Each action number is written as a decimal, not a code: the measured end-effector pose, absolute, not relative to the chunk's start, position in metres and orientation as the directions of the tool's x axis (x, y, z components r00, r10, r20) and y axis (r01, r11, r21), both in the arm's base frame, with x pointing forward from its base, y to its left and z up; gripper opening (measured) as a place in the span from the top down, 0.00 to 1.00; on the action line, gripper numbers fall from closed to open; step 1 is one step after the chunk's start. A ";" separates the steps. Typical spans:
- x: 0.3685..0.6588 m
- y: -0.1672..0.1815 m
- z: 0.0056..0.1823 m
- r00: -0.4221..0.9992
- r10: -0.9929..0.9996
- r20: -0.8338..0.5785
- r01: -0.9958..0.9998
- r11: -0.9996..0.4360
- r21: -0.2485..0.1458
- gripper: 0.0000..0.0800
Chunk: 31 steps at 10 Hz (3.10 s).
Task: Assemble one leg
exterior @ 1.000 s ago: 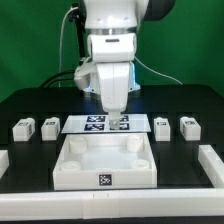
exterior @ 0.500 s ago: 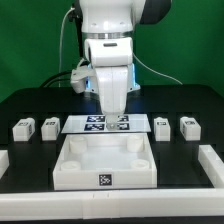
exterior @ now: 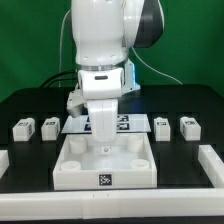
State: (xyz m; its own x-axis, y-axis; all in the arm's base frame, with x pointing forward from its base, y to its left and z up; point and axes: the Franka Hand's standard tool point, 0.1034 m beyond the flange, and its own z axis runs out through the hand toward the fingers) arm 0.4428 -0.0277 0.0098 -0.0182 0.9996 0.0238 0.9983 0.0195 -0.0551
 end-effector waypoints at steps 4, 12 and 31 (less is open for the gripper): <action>0.442 -0.028 0.010 -0.018 1.000 0.024 0.998 0.019 -0.057 0.64; 0.445 -0.028 0.011 -0.016 1.000 0.023 0.999 0.017 -0.044 0.93; 0.490 0.060 0.009 0.025 0.997 0.075 0.999 -0.023 -0.026 0.73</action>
Offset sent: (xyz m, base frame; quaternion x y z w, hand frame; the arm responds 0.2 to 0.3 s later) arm 0.0000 0.0000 0.0000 0.0000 0.0000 0.0000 1.0000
